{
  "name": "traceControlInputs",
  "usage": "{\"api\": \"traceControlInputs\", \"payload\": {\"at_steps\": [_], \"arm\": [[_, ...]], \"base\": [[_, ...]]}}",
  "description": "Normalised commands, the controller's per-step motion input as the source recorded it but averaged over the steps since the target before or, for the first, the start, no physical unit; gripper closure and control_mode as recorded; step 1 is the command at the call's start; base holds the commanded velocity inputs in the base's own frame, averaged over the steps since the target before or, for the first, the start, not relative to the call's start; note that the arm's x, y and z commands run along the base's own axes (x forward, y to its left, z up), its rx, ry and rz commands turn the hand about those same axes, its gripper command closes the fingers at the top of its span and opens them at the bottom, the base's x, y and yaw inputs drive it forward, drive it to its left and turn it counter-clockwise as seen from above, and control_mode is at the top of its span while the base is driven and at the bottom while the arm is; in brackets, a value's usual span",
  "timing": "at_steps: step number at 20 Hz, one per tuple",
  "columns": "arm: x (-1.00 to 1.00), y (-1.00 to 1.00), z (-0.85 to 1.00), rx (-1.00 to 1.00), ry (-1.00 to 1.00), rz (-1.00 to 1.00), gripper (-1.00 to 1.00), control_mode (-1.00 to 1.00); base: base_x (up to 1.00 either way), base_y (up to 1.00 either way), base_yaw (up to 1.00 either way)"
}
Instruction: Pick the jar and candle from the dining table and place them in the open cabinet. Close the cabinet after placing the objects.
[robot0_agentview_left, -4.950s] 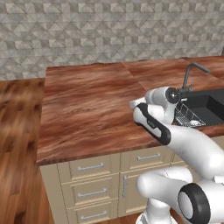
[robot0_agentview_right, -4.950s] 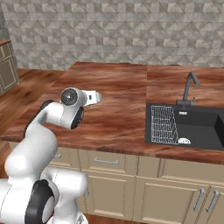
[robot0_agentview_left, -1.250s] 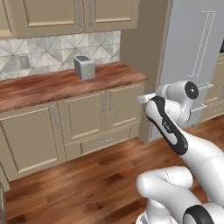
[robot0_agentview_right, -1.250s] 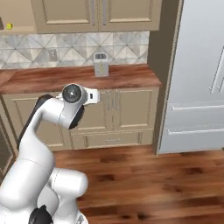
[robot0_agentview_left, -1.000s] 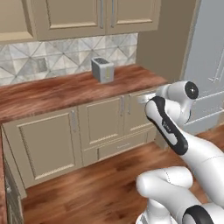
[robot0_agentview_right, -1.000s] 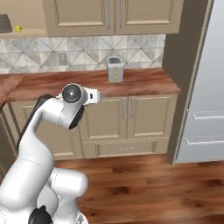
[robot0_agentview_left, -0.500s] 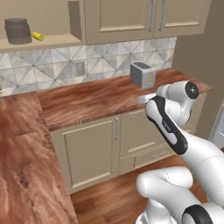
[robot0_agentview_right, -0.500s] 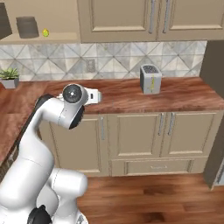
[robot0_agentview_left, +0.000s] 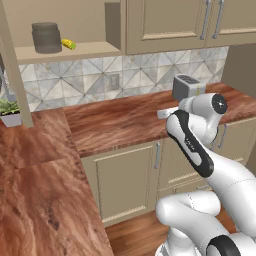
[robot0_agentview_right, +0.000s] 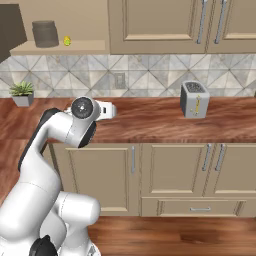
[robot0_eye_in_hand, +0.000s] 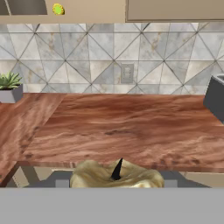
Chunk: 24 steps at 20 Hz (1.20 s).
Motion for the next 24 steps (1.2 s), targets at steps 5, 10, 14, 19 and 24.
{"api": "traceControlInputs", "payload": {"at_steps": [5,10,14,19,24], "arm": [[0.0,0.0,0.0,0.0,0.0,0.0,1.0,1.0],[0.0,0.0,0.0,0.0,0.0,0.0,1.0,1.0],[0.0,0.0,0.0,0.0,0.0,0.0,1.0,1.0],[0.0,0.0,0.0,0.0,0.0,0.0,1.0,1.0],[0.0,0.0,0.0,0.0,0.0,0.0,1.0,1.0]], "base": [[0.58,0.35,0.17],[0.15,0.29,0.09],[0.09,0.21,0.06],[0.41,0.18,0.05],[0.33,0.22,0.06]]}}
